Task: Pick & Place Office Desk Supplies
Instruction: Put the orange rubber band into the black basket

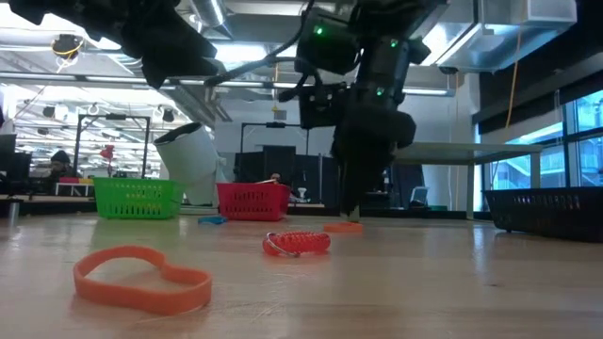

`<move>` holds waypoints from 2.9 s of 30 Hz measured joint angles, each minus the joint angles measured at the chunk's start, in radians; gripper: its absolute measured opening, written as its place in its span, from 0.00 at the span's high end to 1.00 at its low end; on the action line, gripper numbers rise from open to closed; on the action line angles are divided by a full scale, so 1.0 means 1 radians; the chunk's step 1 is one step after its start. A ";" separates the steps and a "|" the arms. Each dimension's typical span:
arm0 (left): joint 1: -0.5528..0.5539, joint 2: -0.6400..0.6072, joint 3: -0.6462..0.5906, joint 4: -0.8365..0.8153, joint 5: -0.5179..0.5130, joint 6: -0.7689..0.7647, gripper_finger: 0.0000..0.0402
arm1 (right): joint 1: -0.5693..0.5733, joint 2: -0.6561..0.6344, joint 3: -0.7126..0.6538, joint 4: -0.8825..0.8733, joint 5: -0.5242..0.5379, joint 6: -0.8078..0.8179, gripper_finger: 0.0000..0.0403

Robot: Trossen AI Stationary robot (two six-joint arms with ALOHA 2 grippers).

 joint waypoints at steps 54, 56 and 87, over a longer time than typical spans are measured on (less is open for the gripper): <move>-0.006 0.000 0.000 0.000 0.026 0.017 0.58 | -0.006 -0.194 -0.004 -0.014 -0.022 0.380 1.00; -0.006 0.000 0.000 0.000 0.026 0.017 0.58 | 0.000 -0.227 -0.004 -0.012 0.009 0.401 1.00; -0.006 0.000 0.000 0.016 0.105 0.016 0.58 | 0.120 -0.804 -0.323 -0.306 0.287 0.852 1.00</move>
